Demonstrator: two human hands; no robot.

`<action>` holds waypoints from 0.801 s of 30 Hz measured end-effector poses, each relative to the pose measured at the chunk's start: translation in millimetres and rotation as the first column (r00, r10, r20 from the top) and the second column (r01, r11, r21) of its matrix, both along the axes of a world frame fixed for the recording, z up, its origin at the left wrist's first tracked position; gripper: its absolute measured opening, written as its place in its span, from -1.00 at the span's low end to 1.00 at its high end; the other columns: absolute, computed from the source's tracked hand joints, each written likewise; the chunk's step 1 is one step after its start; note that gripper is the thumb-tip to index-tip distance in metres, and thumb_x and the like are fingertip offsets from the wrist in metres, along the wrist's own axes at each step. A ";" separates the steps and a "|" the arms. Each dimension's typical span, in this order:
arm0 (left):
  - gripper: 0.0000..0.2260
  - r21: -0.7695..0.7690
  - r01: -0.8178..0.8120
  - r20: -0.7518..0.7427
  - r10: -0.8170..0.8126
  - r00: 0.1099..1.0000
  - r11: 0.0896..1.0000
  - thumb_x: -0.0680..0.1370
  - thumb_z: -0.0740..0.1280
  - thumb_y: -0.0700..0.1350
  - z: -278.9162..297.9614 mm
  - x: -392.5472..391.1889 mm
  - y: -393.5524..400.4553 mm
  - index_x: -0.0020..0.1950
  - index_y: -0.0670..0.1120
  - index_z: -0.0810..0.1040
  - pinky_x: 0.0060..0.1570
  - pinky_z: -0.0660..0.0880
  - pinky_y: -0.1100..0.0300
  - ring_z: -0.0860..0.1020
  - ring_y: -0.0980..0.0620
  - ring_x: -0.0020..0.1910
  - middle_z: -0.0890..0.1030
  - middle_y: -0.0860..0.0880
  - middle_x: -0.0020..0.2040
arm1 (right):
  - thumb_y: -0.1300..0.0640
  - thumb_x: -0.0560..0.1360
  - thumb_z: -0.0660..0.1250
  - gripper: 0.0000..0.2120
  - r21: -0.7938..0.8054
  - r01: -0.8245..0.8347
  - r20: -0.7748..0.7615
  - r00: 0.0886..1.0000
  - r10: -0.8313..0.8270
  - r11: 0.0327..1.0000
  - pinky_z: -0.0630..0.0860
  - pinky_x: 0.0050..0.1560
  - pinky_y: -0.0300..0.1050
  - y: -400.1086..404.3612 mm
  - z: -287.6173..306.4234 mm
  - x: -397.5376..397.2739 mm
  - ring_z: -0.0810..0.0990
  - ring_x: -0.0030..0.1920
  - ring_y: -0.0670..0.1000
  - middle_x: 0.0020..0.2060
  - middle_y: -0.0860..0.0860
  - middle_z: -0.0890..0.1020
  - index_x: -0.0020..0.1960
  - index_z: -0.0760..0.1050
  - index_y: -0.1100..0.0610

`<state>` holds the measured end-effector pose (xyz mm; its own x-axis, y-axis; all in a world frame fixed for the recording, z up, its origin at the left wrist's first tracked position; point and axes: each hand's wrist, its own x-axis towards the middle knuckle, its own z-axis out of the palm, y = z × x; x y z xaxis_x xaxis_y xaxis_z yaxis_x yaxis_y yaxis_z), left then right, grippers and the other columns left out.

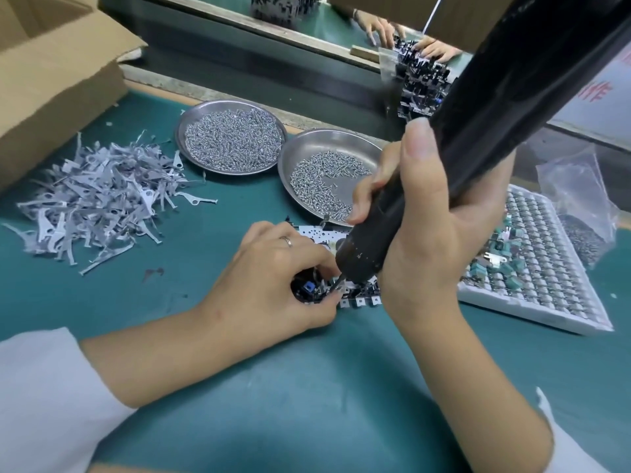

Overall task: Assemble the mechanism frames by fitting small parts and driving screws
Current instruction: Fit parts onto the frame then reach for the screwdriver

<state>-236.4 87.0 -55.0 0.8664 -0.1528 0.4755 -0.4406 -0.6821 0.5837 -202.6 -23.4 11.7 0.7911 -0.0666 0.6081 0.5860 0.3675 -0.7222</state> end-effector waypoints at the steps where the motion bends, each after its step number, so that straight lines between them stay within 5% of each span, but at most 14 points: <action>1: -0.83 -0.001 0.001 0.004 -0.001 1.000 1.000 0.33 0.36 0.09 0.4 0.0 -0.1 -0.22 0.02 0.60 0.03 0.33 0.14 0.44 0.11 -0.19 0.40 0.30 -0.34 | 0.21 0.46 0.28 -0.79 0.004 0.000 -0.001 1.000 0.000 1.000 0.36 -0.51 -0.22 0.0 -0.1 0.1 0.39 -0.59 -0.03 -0.50 -0.06 0.44 -0.05 0.23 0.19; 24: -0.82 -0.014 0.012 0.012 -0.012 1.000 1.000 0.33 0.34 0.11 -0.6 1.2 0.8 -0.22 0.03 0.61 0.02 0.29 0.21 0.42 0.17 -0.19 0.37 0.39 -0.31 | 0.19 0.46 0.29 -0.80 -0.014 0.029 0.053 0.998 -0.028 0.999 0.36 -0.47 -0.20 -0.7 -2.5 0.2 0.37 -0.60 0.01 -0.52 -0.08 0.42 -0.07 0.25 0.17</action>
<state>-235.2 87.7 -55.6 0.8587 -0.1560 0.4882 -0.4557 -0.6684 0.5879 -202.4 -24.2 9.2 0.7561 -0.0796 0.6496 0.6333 0.3394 -0.6955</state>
